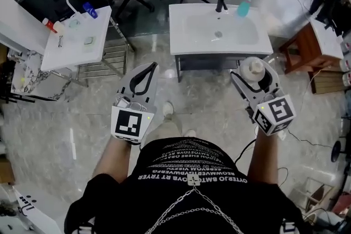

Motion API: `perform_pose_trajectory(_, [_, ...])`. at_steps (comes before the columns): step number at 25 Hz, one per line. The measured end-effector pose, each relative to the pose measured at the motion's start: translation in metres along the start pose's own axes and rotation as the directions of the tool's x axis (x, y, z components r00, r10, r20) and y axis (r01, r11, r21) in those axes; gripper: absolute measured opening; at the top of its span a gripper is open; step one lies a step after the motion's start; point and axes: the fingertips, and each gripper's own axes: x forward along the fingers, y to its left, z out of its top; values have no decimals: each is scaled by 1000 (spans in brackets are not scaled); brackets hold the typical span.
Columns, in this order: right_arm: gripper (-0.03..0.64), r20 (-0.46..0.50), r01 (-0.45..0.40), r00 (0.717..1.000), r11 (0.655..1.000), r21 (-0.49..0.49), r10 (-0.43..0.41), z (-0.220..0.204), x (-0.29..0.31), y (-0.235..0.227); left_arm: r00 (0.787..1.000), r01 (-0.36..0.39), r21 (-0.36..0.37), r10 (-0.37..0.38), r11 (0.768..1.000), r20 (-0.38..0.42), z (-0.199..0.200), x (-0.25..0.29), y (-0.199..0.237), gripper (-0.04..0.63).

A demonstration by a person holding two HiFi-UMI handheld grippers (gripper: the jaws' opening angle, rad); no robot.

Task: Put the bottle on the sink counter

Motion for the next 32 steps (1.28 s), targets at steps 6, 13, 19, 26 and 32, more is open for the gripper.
perform_pose_trajectory(6, [333, -20, 18, 1000, 1000, 0, -18, 3, 32, -13, 999, 38, -12, -38, 999, 1, -12, 36, 23, 5])
perform_pose_trajectory(13, [333, -28, 31, 999, 999, 8, -31, 12, 99, -23, 998, 57, -9, -57, 998, 4, -30, 81, 78, 5])
perform_pose_trajectory(19, [333, -37, 59, 998, 998, 10, -58, 21, 162, -30, 997, 71, -13, -71, 997, 30, -39, 113, 136, 5])
perform_pose_trajectory(26, [333, -47, 85, 995, 996, 3, -85, 28, 231, -24, 993, 106, -15, -105, 994, 47, -55, 134, 193, 6])
perform_pose_trajectory(32, [333, -58, 58, 997, 998, 26, -56, 21, 275, -10, 989, 139, -30, -137, 990, 52, -70, 149, 212, 6])
